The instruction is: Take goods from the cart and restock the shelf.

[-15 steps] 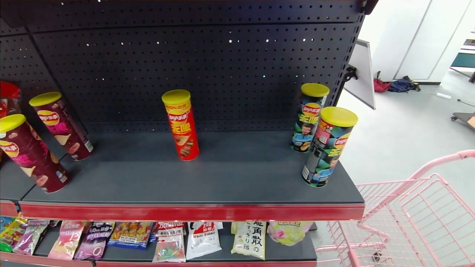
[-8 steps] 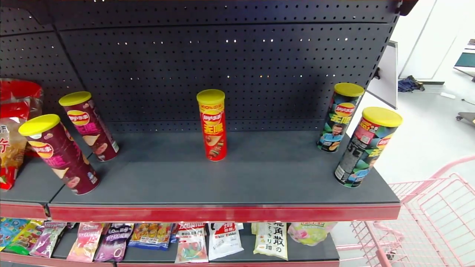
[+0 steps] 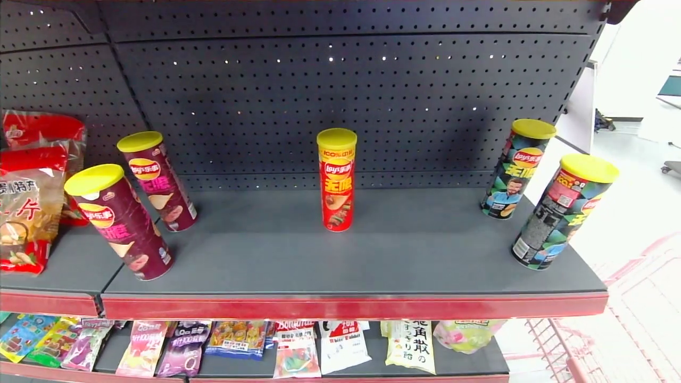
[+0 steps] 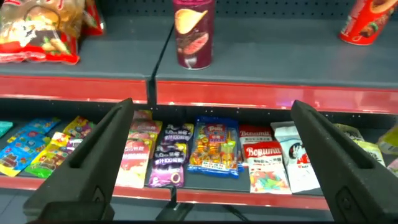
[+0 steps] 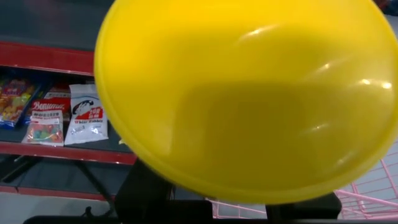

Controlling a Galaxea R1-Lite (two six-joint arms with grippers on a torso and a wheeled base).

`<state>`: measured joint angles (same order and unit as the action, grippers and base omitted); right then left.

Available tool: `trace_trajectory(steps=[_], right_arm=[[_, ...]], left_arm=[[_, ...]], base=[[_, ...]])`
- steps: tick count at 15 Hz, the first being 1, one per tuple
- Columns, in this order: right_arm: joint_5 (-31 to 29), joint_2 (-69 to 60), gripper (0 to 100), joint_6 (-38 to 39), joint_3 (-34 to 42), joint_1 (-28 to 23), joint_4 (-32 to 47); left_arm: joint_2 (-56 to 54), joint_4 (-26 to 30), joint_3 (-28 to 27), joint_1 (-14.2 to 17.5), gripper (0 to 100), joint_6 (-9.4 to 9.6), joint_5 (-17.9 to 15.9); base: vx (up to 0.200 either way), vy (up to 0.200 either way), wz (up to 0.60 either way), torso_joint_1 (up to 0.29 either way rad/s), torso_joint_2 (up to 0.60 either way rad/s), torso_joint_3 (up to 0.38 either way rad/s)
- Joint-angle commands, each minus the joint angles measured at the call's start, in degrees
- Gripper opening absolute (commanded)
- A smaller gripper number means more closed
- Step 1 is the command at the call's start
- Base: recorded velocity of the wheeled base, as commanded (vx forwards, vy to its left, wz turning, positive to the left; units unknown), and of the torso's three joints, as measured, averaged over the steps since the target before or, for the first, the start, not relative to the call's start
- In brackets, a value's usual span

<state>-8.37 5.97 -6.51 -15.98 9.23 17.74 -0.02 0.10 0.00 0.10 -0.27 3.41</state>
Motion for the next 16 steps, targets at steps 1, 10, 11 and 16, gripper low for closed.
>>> trace_trajectory(steps=[1,10,11,16], right_arm=[[0.0,-0.3,0,0.0,0.3,0.0,0.0],[-0.1,-0.3,0,-0.1,3.0,0.0,0.0],[0.1,-0.3,0,0.0,4.5,0.0,-0.2],[12.4,0.0,0,2.3,12.3,-0.2,-13.0]], left_arm=[[0.0,0.0,0.0,0.0,100,0.0,0.0],[0.0,0.0,0.0,0.0,100,-0.08,0.0],[0.6,0.0,0.0,-0.1,100,0.0,-0.1],[0.4,-0.1,-0.2,-0.1,100,4.31,-8.5]], base=[[0.2,0.0,0.0,-0.002,0.0,-0.007],[0.022,0.0,0.0,-0.003,0.0,0.0],[0.0,0.0,0.0,0.0,0.0,0.0],[0.0,0.0,0.0,0.0,0.0,0.0]])
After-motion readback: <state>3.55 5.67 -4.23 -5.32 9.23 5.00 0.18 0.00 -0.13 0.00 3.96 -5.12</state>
